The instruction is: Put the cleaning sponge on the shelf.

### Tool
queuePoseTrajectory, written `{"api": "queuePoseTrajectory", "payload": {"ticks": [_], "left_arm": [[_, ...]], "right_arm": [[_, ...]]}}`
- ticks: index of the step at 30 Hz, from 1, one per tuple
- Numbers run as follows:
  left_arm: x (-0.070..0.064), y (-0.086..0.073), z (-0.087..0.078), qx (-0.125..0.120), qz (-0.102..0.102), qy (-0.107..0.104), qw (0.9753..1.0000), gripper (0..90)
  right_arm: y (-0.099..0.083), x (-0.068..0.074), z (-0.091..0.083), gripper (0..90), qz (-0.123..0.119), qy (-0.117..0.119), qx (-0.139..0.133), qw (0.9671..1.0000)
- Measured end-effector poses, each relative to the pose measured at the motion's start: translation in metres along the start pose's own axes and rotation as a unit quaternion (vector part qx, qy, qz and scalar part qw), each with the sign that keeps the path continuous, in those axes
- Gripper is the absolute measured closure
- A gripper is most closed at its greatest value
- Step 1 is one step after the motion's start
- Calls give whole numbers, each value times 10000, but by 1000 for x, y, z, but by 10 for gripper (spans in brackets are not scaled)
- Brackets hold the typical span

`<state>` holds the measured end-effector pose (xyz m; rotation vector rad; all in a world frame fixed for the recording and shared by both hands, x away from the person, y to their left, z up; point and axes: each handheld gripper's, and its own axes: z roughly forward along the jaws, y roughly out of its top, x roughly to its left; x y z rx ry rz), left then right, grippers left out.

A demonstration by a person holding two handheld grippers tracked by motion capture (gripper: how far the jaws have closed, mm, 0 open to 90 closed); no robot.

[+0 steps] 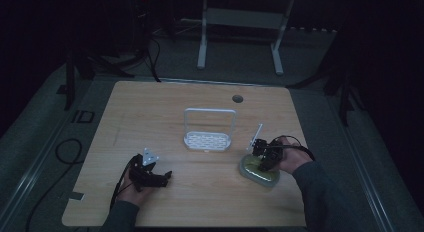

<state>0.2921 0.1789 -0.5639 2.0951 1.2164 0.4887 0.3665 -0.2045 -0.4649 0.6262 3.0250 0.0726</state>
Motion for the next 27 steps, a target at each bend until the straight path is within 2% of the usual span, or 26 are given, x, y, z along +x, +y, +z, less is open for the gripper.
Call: {"api": "queuePoseTrajectory", "payload": {"ticks": [12,27], "left_arm": [[0,0,0,0,6,3,10000,66],[0,0,0,1,5,3,10000,66]], "right_arm": [[13,5,-5,715,-256,-132,-97,9995],[36,8,-11,715,-486,-254,-360,9978]]}}
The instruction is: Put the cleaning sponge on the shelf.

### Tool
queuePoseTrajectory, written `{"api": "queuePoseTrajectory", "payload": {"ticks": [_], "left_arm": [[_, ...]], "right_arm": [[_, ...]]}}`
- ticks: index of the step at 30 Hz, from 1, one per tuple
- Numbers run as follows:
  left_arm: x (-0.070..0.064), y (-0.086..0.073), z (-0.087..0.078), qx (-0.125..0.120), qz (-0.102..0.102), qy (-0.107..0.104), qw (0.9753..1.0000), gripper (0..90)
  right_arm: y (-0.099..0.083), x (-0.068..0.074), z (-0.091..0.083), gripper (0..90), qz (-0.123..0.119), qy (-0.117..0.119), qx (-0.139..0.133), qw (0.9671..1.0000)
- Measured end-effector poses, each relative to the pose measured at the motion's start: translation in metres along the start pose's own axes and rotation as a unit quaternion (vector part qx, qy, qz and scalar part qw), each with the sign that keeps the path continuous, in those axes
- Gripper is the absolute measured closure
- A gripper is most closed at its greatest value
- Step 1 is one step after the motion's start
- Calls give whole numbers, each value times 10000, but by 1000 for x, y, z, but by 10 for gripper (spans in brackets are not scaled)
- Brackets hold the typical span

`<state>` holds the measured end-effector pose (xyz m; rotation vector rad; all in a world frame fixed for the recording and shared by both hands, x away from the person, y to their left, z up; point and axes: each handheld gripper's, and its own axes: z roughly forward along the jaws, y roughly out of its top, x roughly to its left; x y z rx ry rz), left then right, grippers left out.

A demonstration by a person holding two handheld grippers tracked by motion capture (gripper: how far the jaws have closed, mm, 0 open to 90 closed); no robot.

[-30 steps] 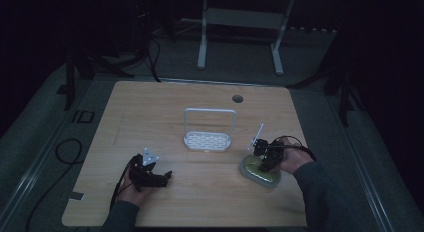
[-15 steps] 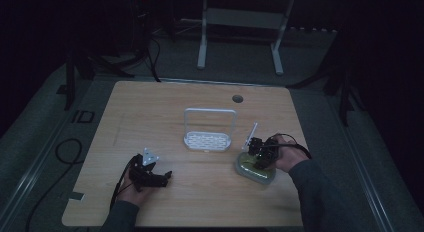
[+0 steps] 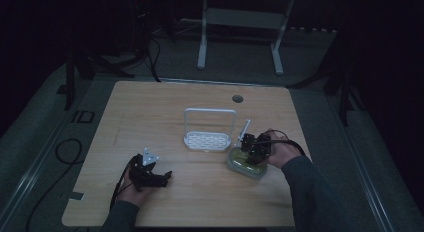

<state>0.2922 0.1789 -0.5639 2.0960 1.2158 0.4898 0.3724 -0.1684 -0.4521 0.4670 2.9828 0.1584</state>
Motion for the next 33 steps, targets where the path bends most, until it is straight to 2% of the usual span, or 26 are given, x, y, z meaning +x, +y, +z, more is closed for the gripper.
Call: {"api": "queuePoseTrajectory", "payload": {"ticks": [12,33], "left_arm": [[0,0,0,-10,-4,0,10000,66],[-1,0,1,-11,-14,-4,10000,66]], "right_arm": [[19,1,-4,716,-232,-46,-81,9997],[42,0,-13,716,-549,-216,-222,9980]]}}
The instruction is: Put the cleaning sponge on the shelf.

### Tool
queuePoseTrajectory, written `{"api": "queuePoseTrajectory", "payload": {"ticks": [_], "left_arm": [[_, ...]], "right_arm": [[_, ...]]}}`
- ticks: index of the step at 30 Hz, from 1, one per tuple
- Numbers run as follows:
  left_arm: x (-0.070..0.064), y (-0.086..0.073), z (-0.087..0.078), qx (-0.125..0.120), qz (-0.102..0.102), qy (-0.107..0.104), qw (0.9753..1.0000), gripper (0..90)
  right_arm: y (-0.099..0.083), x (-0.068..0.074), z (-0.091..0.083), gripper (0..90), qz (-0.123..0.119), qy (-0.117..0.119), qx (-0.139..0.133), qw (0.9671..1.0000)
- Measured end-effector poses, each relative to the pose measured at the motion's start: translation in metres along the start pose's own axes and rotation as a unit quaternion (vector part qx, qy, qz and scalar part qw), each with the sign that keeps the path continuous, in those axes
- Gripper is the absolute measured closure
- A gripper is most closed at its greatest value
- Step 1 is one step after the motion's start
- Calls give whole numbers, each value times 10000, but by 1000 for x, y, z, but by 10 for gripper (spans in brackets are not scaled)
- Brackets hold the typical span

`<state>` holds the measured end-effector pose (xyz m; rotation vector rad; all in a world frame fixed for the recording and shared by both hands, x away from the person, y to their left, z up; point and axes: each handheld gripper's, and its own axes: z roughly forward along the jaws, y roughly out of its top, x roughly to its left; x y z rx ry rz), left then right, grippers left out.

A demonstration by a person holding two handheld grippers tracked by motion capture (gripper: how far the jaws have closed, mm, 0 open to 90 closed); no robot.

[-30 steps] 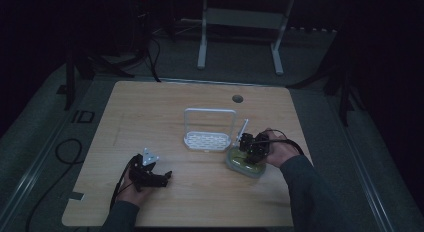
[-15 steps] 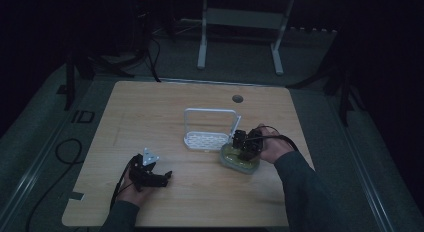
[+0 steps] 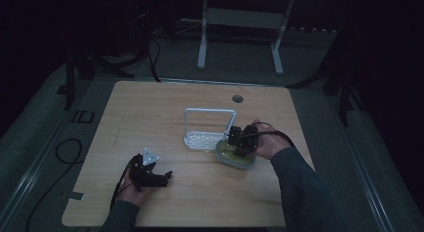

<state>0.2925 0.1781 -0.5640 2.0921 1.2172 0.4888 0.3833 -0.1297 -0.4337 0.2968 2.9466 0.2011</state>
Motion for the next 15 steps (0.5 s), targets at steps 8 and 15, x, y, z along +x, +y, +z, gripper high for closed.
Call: {"api": "queuePoseTrajectory", "payload": {"ticks": [8,15], "left_arm": [[0,0,0,1,1,0,10000,66],[0,0,0,2,9,1,10000,66]], "right_arm": [[13,0,1,716,-124,-28,-17,9999],[21,-3,-5,717,-219,-104,-27,9997]]}}
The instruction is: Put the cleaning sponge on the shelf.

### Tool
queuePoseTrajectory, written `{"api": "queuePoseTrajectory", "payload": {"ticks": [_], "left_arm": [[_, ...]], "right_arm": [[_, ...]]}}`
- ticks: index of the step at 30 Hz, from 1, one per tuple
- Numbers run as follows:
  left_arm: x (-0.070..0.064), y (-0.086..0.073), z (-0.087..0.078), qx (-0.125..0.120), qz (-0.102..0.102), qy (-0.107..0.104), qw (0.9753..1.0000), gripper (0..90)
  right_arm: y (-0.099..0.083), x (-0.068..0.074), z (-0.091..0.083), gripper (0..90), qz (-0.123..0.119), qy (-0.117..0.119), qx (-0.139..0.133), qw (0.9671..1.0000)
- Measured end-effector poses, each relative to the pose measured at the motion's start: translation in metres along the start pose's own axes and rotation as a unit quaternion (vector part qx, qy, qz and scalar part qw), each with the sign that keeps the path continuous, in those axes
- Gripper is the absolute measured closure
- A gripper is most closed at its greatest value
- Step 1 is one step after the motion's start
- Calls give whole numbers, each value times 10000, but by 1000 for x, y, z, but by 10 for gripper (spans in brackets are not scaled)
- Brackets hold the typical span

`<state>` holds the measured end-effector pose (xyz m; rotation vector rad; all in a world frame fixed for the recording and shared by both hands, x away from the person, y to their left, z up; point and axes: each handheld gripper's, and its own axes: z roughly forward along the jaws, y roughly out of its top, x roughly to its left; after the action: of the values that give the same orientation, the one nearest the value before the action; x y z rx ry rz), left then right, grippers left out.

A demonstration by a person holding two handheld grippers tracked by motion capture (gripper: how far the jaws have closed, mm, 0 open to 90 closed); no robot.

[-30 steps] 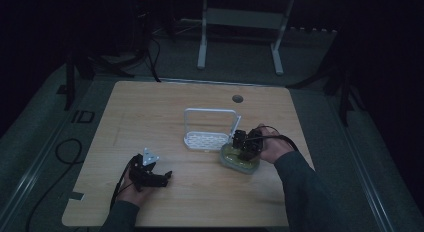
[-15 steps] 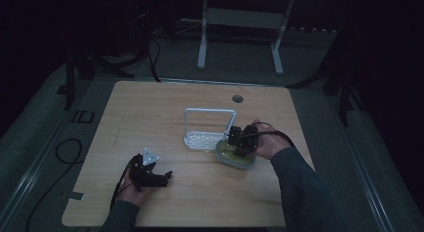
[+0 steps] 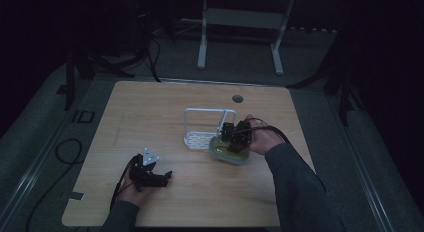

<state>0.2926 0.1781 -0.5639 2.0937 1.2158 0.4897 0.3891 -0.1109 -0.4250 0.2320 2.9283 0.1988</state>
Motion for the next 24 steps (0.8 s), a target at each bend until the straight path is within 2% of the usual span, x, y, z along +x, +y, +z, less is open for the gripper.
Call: {"api": "queuePoseTrajectory", "payload": {"ticks": [24], "left_arm": [[0,0,0,-2,0,-4,10000,66]], "right_arm": [[31,-4,-8,717,-445,-184,-91,9988]]}}
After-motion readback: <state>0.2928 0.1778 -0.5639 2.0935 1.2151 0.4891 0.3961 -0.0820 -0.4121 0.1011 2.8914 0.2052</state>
